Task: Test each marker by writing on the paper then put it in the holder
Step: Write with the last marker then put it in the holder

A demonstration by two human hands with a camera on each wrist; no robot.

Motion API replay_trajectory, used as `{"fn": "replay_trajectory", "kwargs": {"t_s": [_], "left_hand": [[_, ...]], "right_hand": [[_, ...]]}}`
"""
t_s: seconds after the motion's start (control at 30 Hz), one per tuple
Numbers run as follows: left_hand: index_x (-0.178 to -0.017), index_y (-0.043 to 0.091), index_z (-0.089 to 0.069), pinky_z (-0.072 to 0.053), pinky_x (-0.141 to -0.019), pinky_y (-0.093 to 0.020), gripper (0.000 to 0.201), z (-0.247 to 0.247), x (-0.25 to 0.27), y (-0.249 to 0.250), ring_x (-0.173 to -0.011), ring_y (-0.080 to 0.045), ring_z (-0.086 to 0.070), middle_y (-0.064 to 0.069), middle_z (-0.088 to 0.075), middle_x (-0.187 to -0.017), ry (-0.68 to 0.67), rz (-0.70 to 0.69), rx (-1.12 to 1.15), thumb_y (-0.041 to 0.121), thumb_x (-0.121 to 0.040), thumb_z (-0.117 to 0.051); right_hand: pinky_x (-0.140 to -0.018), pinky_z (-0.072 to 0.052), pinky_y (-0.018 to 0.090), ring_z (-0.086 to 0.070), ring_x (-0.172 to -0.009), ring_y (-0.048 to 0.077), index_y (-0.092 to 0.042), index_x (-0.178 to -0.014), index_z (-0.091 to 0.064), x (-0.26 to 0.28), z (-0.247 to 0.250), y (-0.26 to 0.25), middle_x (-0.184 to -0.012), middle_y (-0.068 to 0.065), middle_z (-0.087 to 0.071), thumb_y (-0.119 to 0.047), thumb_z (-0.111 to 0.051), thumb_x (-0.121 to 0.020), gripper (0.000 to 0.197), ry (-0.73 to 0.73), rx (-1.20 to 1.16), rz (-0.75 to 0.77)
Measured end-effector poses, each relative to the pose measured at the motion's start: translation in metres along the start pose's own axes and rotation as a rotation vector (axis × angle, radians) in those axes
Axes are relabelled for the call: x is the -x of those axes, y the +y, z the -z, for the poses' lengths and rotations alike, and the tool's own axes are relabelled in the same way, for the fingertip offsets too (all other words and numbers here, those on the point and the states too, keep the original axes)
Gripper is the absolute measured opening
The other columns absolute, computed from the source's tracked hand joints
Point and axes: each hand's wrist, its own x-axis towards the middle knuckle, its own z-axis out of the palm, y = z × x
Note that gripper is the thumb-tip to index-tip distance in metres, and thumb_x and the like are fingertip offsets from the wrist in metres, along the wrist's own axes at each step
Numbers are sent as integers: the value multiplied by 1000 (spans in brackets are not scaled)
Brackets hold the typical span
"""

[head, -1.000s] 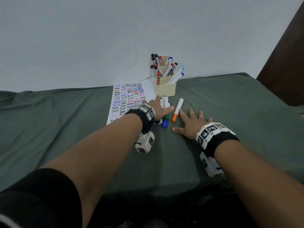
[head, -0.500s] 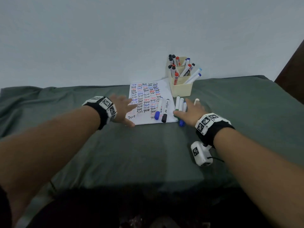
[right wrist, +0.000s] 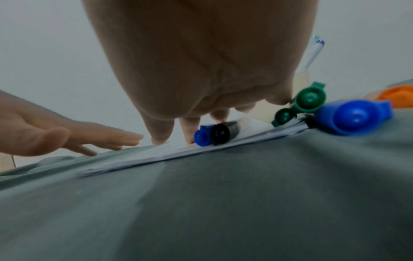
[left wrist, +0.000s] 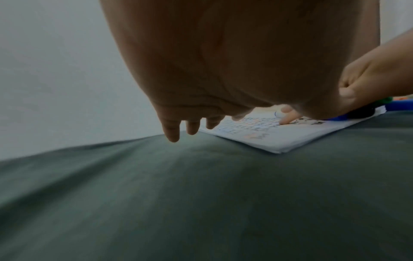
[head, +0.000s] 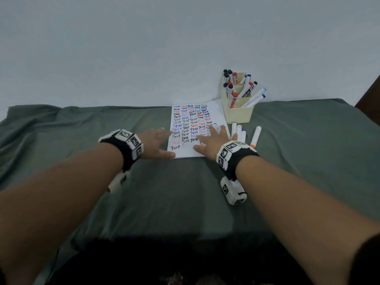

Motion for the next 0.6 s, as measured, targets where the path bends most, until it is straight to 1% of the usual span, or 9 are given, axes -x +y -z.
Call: {"fn": "replay_trajectory", "kwargs": {"t_s": [0.13, 0.23, 0.3, 0.33, 0.4, 0.47, 0.5, 0.53, 0.6], "left_hand": [[-159, 33, 7, -10, -122, -48, 100, -28, -14, 19, -154, -30, -1, -7, 8, -168, -35, 60, 77, 84, -83, -33], [-157, 38, 11, -6, -122, -53, 101, -45, -19, 25, -153, -30, 8, -6, 14, -167, -34, 107, 50, 90, -79, -28], [-155, 39, 15, -1, -122, -54, 108, -51, -21, 25, -152, -30, 15, -5, 20, -166, -43, 126, 67, 96, -73, -26], [-154, 40, 17, 1, -122, -54, 112, -52, -22, 25, -152, -30, 17, -4, 22, -165, -49, 129, 80, 98, -68, -24], [-154, 40, 18, 3, -121, -54, 118, -52, -22, 25, -152, -30, 19, -3, 24, -165, -57, 131, 96, 102, -60, -19], [-154, 40, 19, 4, -121, -54, 117, -52, -23, 25, -152, -30, 19, -3, 24, -165, -58, 133, 104, 101, -62, -21], [-154, 40, 19, 4, -121, -54, 115, -53, -23, 25, -152, -30, 19, -3, 24, -165, -53, 135, 106, 100, -66, -23], [-154, 39, 18, 3, -121, -54, 113, -53, -23, 25, -152, -30, 19, -3, 23, -165, -48, 136, 106, 99, -68, -24], [-154, 39, 18, 3, -121, -54, 112, -53, -22, 26, -152, -30, 18, -3, 23, -165, -48, 138, 107, 98, -69, -25]], "right_hand": [[-117, 1, 71, 9, -156, 33, -40, -150, -41, -3, 2, 6, -170, -8, -5, -66, -32, -96, 60, 21, 54, -48], [-117, 1, 70, 4, -156, 35, -30, -146, -47, 0, 4, 21, -169, -4, -12, -64, -37, -96, 61, 70, 137, -92], [-116, 2, 72, -3, -154, 35, -31, -143, -47, 2, 4, 34, -165, 1, -16, -61, -39, -94, 58, 101, 118, -129], [-116, 2, 72, -8, -153, 35, -31, -146, -42, 4, 4, 40, -163, 3, -18, -60, -41, -92, 61, 116, 76, -170], [-117, -7, 70, -14, -150, 34, -29, -152, -33, 7, 5, 52, -160, 5, -22, -58, -45, -89, 70, 125, -18, -246], [-114, -16, 72, -11, -151, 35, -37, -147, -41, 7, 4, 63, -161, 1, -21, -55, -48, -92, 59, 111, -55, -217], [-112, -16, 75, -7, -152, 37, -42, -144, -43, 8, 4, 69, -163, -1, -17, -55, -50, -93, 53, 107, -70, -200], [-112, -13, 77, -2, -153, 39, -47, -142, -43, 8, 2, 74, -166, -4, -10, -54, -51, -92, 51, 110, -97, -200], [-114, -11, 74, 8, -154, 41, -49, -146, -33, 9, -3, 82, -169, -3, 5, -54, -53, -90, 59, 133, -145, -243]]}}
